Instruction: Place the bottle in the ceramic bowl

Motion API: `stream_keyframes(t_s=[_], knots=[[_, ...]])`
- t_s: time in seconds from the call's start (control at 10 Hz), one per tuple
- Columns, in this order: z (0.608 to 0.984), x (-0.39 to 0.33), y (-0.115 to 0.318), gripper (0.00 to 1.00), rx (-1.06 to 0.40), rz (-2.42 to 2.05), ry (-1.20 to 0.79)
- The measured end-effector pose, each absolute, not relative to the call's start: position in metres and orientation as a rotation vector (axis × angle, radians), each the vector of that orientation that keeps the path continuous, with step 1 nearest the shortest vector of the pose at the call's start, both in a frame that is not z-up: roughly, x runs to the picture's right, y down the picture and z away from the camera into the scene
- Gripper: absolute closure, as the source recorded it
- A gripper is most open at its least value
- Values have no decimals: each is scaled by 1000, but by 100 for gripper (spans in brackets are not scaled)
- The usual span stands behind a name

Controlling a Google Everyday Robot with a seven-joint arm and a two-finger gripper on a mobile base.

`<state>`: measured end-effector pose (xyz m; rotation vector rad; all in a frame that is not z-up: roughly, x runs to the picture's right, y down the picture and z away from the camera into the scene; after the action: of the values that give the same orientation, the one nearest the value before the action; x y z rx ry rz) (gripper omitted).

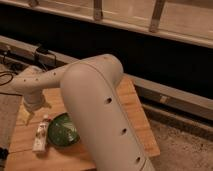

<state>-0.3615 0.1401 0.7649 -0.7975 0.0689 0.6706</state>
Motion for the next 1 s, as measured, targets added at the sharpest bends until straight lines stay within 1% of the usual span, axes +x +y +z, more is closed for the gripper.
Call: stream_keyframes(t_s=[0.4, 0.8, 1.0], knots=[[790, -336, 158, 20, -822, 719, 143], [794, -329, 166, 20, -844, 743, 150], [792, -341, 170, 20, -853, 717, 134]])
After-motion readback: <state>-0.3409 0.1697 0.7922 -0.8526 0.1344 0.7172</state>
